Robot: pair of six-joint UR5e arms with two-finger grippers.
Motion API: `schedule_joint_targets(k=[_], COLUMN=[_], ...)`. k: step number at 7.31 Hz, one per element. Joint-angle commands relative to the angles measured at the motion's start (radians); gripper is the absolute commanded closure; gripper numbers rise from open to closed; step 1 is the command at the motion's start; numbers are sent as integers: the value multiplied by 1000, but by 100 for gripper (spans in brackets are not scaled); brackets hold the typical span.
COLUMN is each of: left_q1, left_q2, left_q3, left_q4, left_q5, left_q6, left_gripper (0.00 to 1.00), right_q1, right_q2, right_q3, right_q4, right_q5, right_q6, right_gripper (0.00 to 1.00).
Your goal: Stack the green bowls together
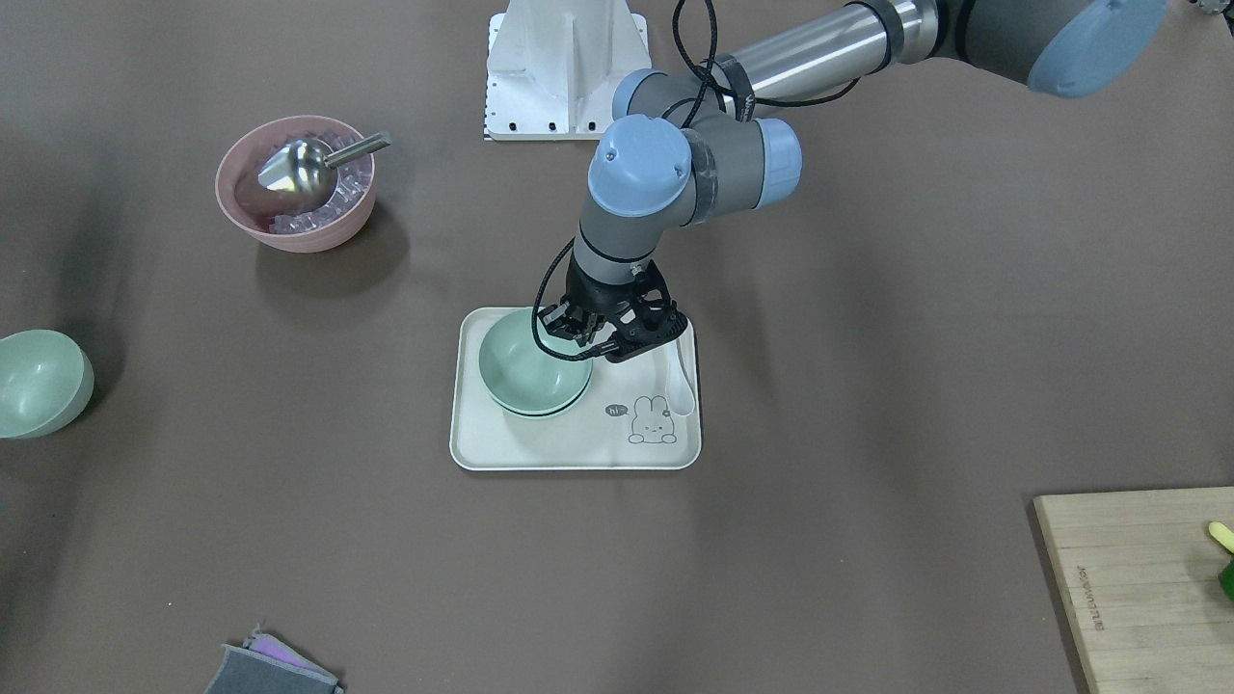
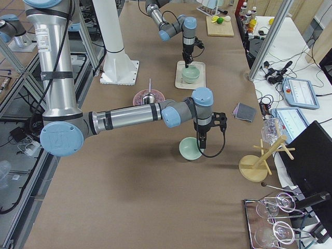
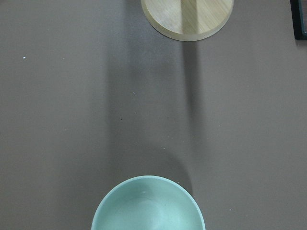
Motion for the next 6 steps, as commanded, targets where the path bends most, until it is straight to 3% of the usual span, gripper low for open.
schedule_joint_targets(k=[1, 4, 6], left_q1=[2, 2, 2], left_q2=[-1, 1, 13], left_q3=[4, 4, -3], left_q4=[-2, -2, -12], left_q5=[6, 6, 23], left_q6=[0, 2, 8], left_gripper=[100, 100, 2], right_q1=[0, 0, 0], right_q2=[-1, -1, -1], right_q3=[0, -1, 1], right_q4=[0, 0, 0], right_q5=[0, 0, 0], right_q6=[0, 0, 0], right_gripper=[0, 0, 0])
